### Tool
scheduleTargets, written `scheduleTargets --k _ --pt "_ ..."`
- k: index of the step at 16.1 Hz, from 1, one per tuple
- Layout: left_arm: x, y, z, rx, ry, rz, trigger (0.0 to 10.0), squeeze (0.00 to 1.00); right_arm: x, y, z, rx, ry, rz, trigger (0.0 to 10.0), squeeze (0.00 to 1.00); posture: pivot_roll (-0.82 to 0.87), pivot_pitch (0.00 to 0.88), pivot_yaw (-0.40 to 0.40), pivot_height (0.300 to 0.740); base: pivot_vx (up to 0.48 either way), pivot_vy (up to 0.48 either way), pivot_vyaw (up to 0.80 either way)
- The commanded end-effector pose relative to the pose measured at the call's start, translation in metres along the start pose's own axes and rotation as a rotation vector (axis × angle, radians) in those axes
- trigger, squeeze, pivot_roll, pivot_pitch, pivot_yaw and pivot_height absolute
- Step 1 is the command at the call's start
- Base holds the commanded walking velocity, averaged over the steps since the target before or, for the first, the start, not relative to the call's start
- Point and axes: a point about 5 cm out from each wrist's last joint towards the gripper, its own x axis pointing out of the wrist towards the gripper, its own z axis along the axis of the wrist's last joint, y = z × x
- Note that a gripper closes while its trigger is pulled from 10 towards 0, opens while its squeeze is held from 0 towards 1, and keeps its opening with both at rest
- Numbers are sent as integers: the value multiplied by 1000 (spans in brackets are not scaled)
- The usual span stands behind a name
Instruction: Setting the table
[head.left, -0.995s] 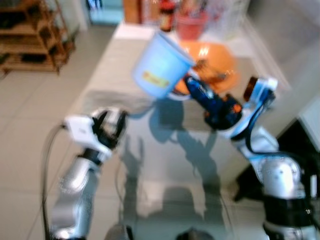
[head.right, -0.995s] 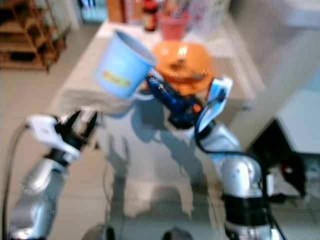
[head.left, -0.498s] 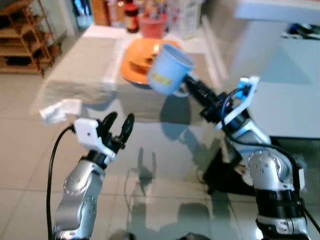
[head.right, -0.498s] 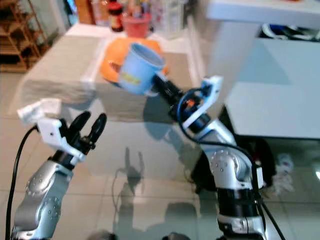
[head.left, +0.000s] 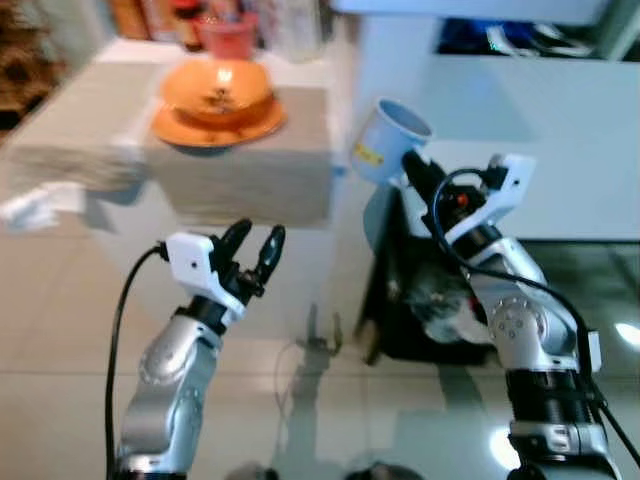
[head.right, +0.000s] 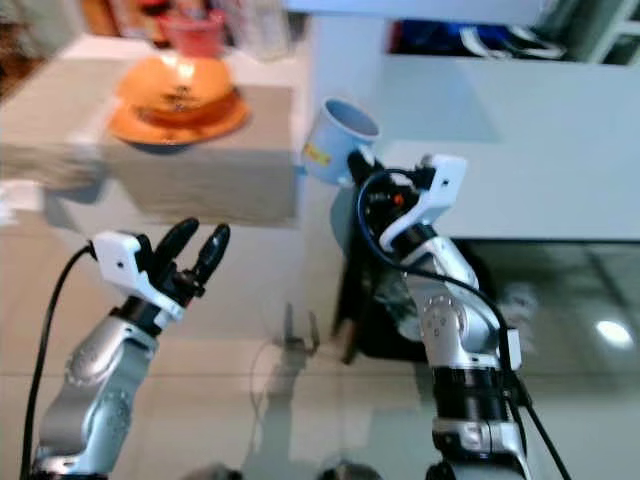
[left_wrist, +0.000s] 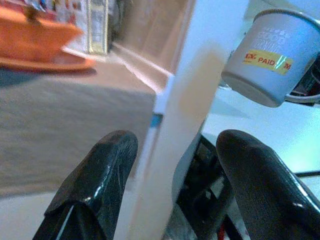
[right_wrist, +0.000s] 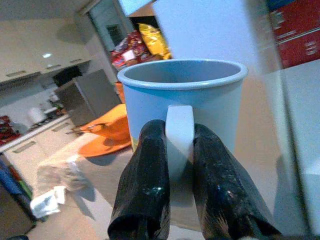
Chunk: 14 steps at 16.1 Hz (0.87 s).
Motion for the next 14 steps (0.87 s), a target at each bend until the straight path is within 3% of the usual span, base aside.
scheduleTargets --k 1,7,14 --pt "-1 2 2 14 0 9 10000 0 4 6 -5 -29 14 4 10000 0 -118 83 15 740 0 -450 0" --pt "0 1 1 14 0 11 10000 0 9 15 -19 -95 46 -3 10000 0 -114 83 13 740 0 -453 0" --pt "3 -2 0 11 1 3 10000 0 15 10 -18 -172 33 -78 10000 0 -121 86 9 740 0 -453 0"
